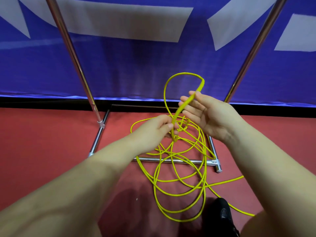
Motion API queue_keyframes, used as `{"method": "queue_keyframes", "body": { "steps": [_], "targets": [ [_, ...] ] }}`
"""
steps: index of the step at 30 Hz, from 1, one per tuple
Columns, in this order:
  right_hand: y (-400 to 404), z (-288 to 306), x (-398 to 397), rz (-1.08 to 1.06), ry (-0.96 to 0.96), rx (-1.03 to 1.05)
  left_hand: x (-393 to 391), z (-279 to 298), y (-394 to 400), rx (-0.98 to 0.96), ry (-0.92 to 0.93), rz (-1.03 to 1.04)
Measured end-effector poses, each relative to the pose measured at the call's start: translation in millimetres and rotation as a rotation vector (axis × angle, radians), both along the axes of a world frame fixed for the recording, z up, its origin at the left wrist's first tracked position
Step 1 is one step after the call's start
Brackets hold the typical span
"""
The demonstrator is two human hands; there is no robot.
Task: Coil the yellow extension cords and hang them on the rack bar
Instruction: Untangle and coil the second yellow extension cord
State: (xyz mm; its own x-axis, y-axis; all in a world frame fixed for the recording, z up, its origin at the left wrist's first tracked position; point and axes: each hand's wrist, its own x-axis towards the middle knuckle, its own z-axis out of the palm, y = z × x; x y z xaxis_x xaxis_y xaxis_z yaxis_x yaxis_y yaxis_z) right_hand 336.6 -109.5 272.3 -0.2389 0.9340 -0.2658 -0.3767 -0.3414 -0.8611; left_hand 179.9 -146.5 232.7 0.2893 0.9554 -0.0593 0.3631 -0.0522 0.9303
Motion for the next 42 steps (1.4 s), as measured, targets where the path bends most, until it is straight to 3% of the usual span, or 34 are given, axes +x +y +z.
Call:
{"method": "queue_keyframes", "body": {
  "steps": [2, 4, 7, 10, 14, 18, 22, 26, 28, 31, 33, 37, 42],
  "targets": [
    [3, 0, 3, 0.026, -0.123, 0.057, -1, 6, 5, -0.01, -0.102, 0.128],
    [1, -6, 4, 0.118, -0.365, 0.15, -8, 11, 11, -0.03, -0.226, 0.284],
    [-8, -19, -2, 0.402, -0.769, 0.34, -21, 17, 17, -0.149, -0.384, 0.413],
    [-17, -32, -13, 0.679, -0.981, 0.429, -30, 19, 19, -0.25, -0.5, 0.461],
    [-24, -39, -26, 0.664, -0.852, 0.435, -34, 21, 22, -0.316, -0.647, 0.524],
    [-21, -36, -32, 0.518, -0.798, 0.433, -33, 20, 21, -0.298, -0.723, 0.478],
    [-9, -24, -22, 0.245, -0.583, 0.228, -25, 4, 14, -0.233, -0.252, 0.273],
    [-3, -17, -14, 0.111, -0.308, 0.016, -5, -13, -1, -0.18, 0.141, -0.039],
    [-2, -13, -12, 0.068, -0.199, -0.044, -1, -16, -3, -0.095, 0.341, -0.066],
    [-1, -7, -10, 0.004, -0.034, -0.093, -2, -10, -1, 0.044, 0.375, -0.017],
    [-1, -6, -8, -0.023, -0.009, -0.042, -3, -4, 1, 0.079, 0.304, 0.017],
    [-7, -18, -8, 0.094, -0.484, 0.199, -3, 1, 3, -0.061, -0.053, 0.127],
    [-23, -41, -13, 0.7, -0.998, 0.412, -16, 17, 7, -0.172, -0.411, 0.35]
  ]
}}
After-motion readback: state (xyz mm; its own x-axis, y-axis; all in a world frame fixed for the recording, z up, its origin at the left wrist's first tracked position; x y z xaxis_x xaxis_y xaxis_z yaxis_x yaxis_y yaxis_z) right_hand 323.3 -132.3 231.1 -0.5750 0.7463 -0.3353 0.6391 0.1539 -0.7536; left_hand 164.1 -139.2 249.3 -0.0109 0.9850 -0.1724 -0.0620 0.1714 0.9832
